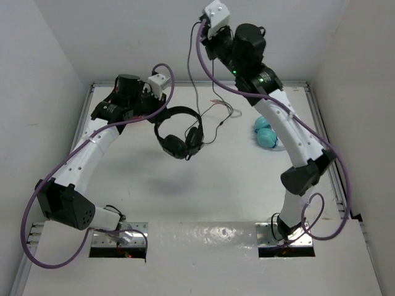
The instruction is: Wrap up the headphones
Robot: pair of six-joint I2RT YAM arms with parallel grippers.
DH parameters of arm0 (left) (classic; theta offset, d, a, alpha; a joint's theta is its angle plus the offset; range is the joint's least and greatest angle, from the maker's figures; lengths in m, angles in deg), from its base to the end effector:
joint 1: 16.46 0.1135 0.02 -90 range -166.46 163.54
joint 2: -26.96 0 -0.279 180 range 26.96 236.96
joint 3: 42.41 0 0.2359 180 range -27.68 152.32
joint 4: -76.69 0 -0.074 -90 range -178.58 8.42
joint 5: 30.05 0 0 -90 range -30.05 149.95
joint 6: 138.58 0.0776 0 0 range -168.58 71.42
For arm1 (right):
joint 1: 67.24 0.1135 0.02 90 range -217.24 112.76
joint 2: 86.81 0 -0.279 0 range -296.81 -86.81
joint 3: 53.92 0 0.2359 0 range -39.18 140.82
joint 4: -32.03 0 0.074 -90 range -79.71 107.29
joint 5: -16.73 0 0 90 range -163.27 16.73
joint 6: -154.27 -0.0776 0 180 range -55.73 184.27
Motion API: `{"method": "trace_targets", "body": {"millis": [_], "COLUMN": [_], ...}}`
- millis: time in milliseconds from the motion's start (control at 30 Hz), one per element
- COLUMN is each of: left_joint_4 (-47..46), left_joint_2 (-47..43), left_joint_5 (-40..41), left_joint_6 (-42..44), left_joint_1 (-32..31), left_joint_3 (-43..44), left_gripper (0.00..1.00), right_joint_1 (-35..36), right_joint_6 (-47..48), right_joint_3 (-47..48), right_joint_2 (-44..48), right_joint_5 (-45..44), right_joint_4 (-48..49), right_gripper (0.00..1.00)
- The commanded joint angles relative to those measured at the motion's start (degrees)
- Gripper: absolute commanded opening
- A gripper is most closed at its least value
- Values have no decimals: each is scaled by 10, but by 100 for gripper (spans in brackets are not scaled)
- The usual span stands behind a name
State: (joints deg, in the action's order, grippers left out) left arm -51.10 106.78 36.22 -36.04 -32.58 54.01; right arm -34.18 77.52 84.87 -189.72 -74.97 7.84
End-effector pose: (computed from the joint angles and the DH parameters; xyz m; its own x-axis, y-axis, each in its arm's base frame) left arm 0.2936 -0.1174 0.3711 -0.4226 0.3290 -0.8445 0.6764 0.7347 -0.0522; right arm 0.3548 0.2282 0.5544 0.2847 -0.0881 -0.9546 -0.4681 0.8562 -0.2186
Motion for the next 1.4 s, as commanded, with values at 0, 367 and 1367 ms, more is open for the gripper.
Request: {"method": "trace_targets", "body": {"millis": [0,367,1367], "left_joint_4": [-8,-6,-38], "left_joint_2": [-33,-35,156], "left_joint_5": [-111,-184,68], "left_joint_6": [9,-41,-382], "left_joint_1": [-12,-21,119], "left_joint_3": [12,43,528], "left_gripper": [0,0,0], "right_joint_1": [-13,-69,22], "right_joint_6": [-24,-128,-460], "right_joint_3": [48,7,-544], "right_joint_2": [-46,-92,-73], "right_joint_5": [-33,-108,104], "right_joint_4": [-26,-59,372], "right_gripper": [0,0,20]}}
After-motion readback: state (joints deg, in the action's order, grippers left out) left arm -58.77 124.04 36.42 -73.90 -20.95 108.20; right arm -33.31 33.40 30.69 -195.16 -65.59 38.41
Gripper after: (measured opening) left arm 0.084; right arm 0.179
